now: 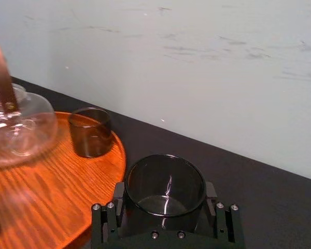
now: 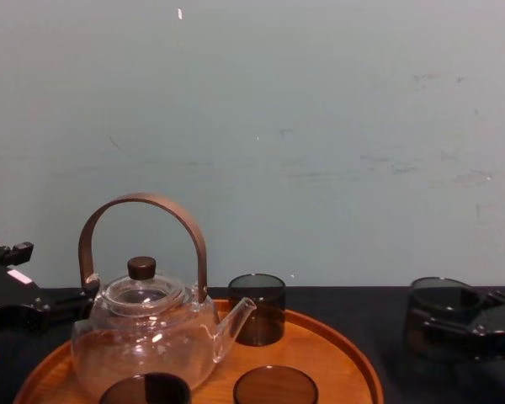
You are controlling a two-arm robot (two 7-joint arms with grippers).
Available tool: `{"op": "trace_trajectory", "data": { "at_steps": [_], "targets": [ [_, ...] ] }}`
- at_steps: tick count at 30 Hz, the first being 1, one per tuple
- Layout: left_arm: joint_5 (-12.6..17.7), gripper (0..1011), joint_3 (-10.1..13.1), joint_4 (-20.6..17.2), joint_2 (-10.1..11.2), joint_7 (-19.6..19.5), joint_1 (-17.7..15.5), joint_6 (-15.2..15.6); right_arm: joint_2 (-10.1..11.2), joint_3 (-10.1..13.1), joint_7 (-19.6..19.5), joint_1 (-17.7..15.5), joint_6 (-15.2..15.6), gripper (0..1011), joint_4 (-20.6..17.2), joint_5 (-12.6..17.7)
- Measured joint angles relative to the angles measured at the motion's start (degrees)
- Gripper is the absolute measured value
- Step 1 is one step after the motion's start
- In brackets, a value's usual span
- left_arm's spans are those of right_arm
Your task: Pick up the glass from the table and place it on the tray.
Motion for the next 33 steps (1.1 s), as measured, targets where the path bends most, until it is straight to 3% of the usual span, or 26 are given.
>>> {"op": "trace_trajectory", "data": {
  "at_steps": [9,33],
  "targets": [
    [0.0,1001,0.0,0.0,0.0,0.0,0.0,0.0,-0.55,-2.35,1.58,1.05,-0.14,904,-0.49,0.37],
    [0.0,1001,0.0,0.0,0.0,0.0,0.0,0.0,-3.82,-7.65,5.75,7.88,-3.6,904,7.76,1.38]
  ]
}}
